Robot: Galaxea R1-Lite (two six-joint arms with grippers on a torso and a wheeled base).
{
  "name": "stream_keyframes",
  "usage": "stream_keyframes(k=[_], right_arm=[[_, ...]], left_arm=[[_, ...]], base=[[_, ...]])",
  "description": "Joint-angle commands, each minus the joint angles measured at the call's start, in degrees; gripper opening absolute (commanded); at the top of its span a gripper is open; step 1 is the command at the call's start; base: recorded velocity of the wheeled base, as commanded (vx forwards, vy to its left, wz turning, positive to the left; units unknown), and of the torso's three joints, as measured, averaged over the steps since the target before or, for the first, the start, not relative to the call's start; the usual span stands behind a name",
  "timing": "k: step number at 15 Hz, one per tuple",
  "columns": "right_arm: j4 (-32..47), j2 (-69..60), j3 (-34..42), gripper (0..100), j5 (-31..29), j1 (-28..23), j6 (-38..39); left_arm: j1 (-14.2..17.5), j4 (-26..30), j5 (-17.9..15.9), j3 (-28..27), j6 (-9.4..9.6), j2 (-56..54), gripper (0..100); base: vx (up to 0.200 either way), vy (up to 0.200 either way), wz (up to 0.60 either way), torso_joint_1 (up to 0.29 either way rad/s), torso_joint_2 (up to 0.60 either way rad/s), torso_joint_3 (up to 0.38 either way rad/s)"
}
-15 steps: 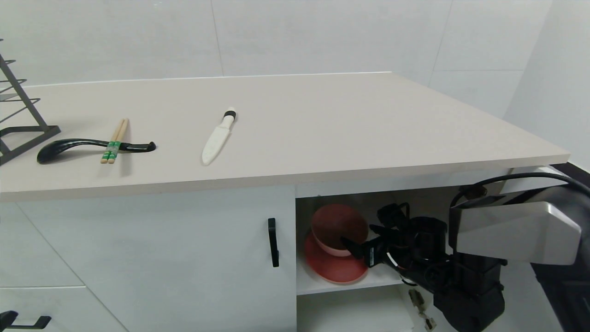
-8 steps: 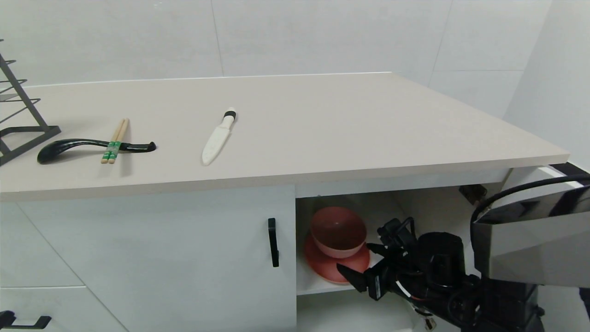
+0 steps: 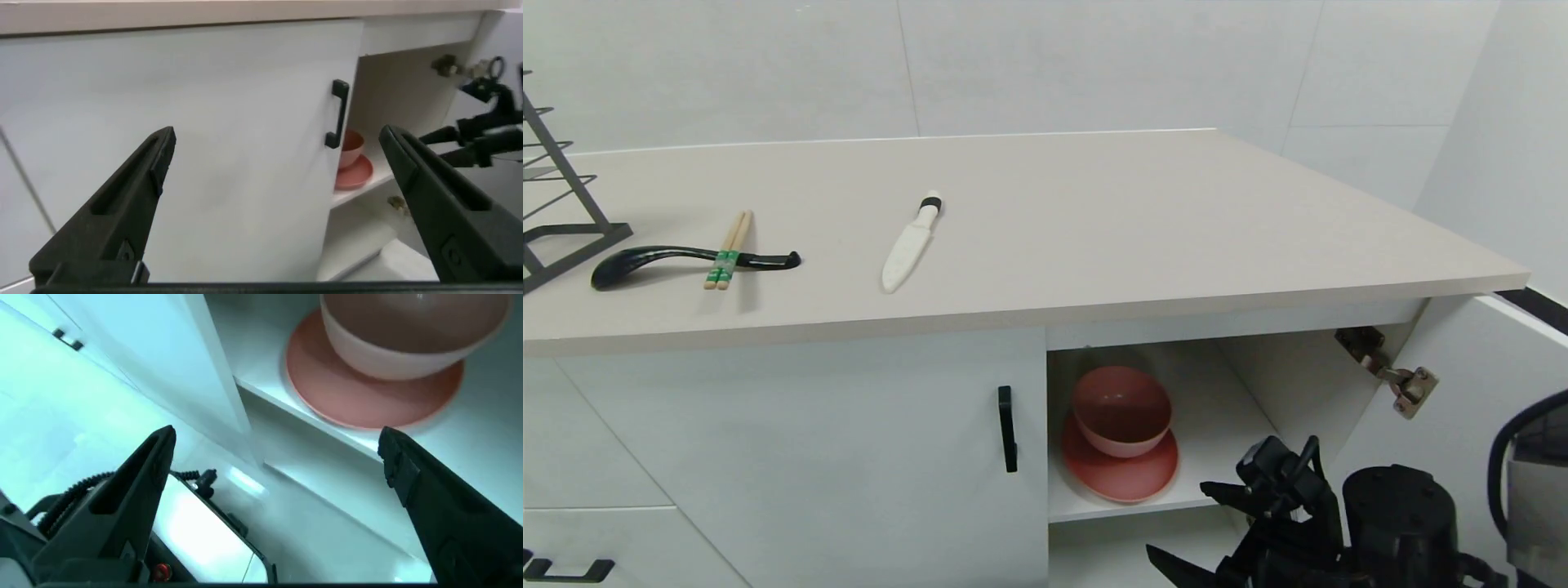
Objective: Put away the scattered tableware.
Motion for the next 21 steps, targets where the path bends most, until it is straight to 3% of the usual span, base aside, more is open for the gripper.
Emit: stream_keyframes(k=[1,4,7,9,11,12,13,14,15,17,18,19,21], right_arm=[[-0.08,-6.63,0.49,100,-0.31,0.58,-0.08],[-0.08,-15.86,0.49,100,-0.58,0.58,-0.43],[-0.08,-22.80,0.49,100,-2.51,0.49,-0.52],[-0.08,-24.91,0.49,100,-3.83,0.49,-0.69],[-0.08,-24.82,0.49,100,-3.92,0.49,-0.60],[-0.08,-24.82,0.49,100,-3.92,0.49,-0.52],[-0.08,-24.91,0.49,100,-3.92,0.49,-0.43],[-0.08,-24.91,0.49,100,-3.92,0.41,-0.34],[-0.08,-25.09,0.49,100,-3.92,0.14,-0.34],[-0.08,-25.97,0.49,100,-3.92,-1.09,-0.43],[-0.08,-26.76,0.49,100,-3.92,-1.97,-0.52],[-0.08,-27.46,0.49,100,-3.92,-2.32,-0.43],[-0.08,-28.60,0.49,100,-4.00,-3.11,-0.34]], left_arm=[[2.66,-0.05,2.01,0.00,-1.10,-0.54,100],[7.41,-0.23,4.12,0.00,-3.56,-1.33,100],[7.94,1.44,5.87,0.00,-4.88,-2.47,100],[7.85,7.42,6.23,0.00,-5.23,-5.90,100],[7.85,9.53,9.13,0.00,-5.14,-6.78,100],[7.85,9.70,12.11,0.00,-5.23,-6.78,100],[7.85,9.79,14.84,0.00,-5.93,-6.78,100],[7.85,9.70,15.81,0.00,-7.87,-6.78,100],[7.85,9.00,15.45,0.00,-9.01,-6.78,100],[7.85,8.91,13.52,0.00,-8.66,-6.78,100],[7.85,8.91,8.60,0.00,-8.83,-6.78,100],[7.85,9.88,6.58,0.00,-8.83,-6.78,100],[7.85,13.31,6.58,0.00,-8.66,-6.78,100]], base=[[0.000,0.000,0.00,0.000,0.00,0.000],[0.000,0.000,0.00,0.000,0.00,0.000],[0.000,0.000,0.00,0.000,0.00,0.000],[0.000,0.000,0.00,0.000,0.00,0.000],[0.000,0.000,0.00,0.000,0.00,0.000],[0.000,0.000,0.00,0.000,0.00,0.000],[0.000,0.000,0.00,0.000,0.00,0.000],[0.000,0.000,0.00,0.000,0.00,0.000],[0.000,0.000,0.00,0.000,0.00,0.000],[0.000,0.000,0.00,0.000,0.00,0.000],[0.000,0.000,0.00,0.000,0.00,0.000],[0.000,0.000,0.00,0.000,0.00,0.000],[0.000,0.000,0.00,0.000,0.00,0.000]])
